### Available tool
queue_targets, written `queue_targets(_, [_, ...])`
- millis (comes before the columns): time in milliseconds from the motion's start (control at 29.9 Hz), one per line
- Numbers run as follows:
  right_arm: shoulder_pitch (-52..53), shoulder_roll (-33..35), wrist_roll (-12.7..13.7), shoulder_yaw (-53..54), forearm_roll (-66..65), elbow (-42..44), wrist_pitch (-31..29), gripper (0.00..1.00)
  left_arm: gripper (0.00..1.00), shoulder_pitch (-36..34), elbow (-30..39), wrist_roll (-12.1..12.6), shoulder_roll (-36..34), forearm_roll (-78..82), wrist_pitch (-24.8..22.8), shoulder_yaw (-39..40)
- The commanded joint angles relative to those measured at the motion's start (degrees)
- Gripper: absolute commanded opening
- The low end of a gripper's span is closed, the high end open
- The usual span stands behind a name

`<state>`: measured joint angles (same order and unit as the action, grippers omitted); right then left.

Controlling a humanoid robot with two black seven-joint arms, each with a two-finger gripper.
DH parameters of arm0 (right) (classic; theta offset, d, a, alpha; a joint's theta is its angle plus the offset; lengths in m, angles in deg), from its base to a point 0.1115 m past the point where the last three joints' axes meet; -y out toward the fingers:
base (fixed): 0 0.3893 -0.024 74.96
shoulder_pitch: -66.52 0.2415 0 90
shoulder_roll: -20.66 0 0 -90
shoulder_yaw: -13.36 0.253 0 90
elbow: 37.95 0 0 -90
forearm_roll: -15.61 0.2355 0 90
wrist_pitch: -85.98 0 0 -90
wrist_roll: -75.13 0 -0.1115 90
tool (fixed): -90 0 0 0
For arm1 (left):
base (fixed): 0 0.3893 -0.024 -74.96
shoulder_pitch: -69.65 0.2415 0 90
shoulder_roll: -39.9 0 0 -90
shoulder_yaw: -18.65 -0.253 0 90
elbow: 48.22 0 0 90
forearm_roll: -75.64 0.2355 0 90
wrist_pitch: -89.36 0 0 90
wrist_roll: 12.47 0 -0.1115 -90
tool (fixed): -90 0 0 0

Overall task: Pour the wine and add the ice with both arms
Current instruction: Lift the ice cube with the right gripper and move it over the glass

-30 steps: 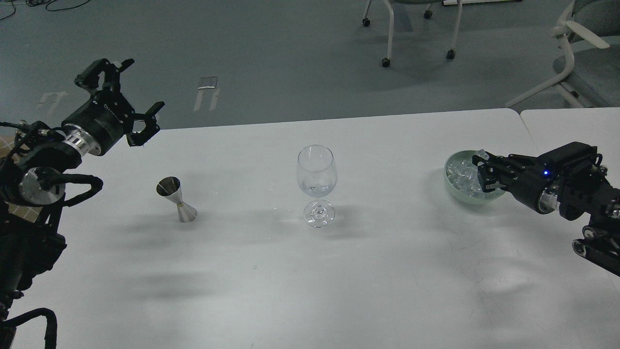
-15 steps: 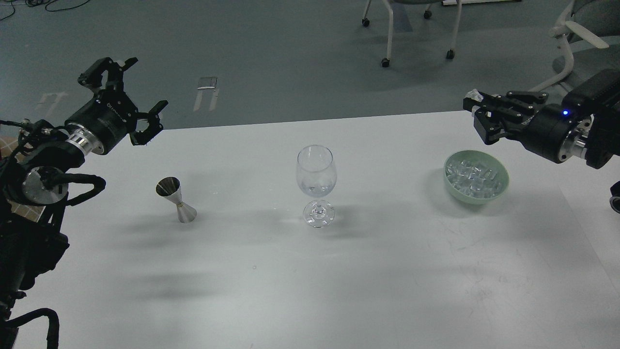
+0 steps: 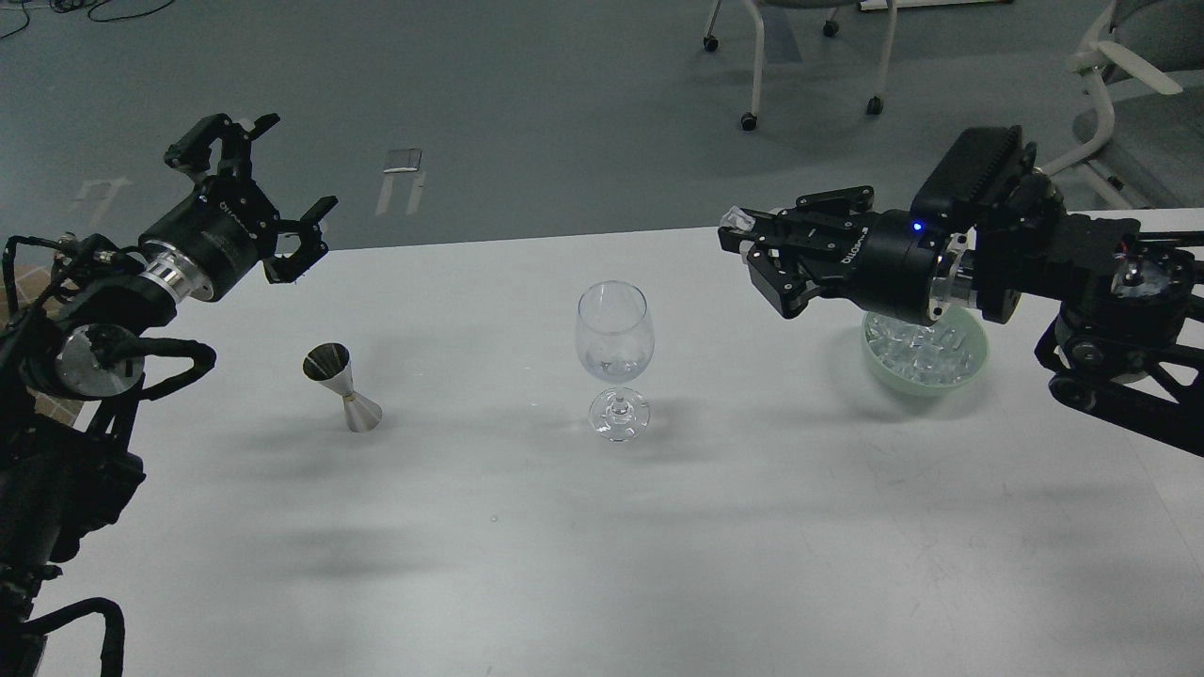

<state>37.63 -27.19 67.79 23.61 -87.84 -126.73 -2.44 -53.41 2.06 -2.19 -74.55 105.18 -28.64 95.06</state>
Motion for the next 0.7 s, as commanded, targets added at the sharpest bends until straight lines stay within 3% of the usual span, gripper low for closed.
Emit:
queue_targets(0, [0.7,-3.7,0.2,0.0,0.0,0.1,-1.8,0.0,0.98,0.1,-0.1,0.0,0.0,0.0,0.0,0.0])
queue_targets(668, [4.2,-12.4,0.4,-2.9,0.2,3.9,-5.1,0.0,0.98,0.1,-0.1,-0.1,0.5,0.0,0.0,0.0])
